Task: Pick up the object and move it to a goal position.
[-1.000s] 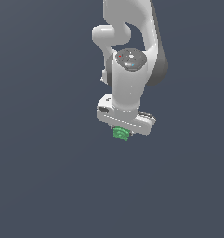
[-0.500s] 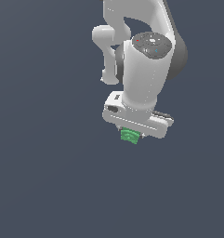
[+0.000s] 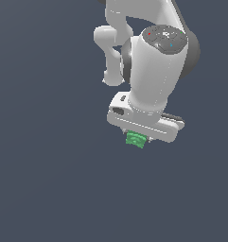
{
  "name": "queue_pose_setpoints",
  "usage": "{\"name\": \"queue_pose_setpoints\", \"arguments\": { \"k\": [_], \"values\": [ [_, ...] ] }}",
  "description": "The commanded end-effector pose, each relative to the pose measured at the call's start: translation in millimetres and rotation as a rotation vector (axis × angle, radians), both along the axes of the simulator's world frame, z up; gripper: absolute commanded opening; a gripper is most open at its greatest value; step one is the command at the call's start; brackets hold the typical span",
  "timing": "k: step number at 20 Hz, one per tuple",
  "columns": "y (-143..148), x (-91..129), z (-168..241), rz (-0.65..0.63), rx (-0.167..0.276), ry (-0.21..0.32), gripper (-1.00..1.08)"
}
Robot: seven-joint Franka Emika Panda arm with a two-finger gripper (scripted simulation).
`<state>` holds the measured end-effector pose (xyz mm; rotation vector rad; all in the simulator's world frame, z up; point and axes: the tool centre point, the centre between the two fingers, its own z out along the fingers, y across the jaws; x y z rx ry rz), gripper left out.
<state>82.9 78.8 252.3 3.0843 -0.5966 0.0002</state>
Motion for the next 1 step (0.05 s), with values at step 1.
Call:
{"name": "queue_pose_setpoints", "arguments": {
  "k": [1],
  "values": [
    [0.4, 1.0, 0.8, 0.000, 0.000, 0.000, -1.00]
  ]
}}
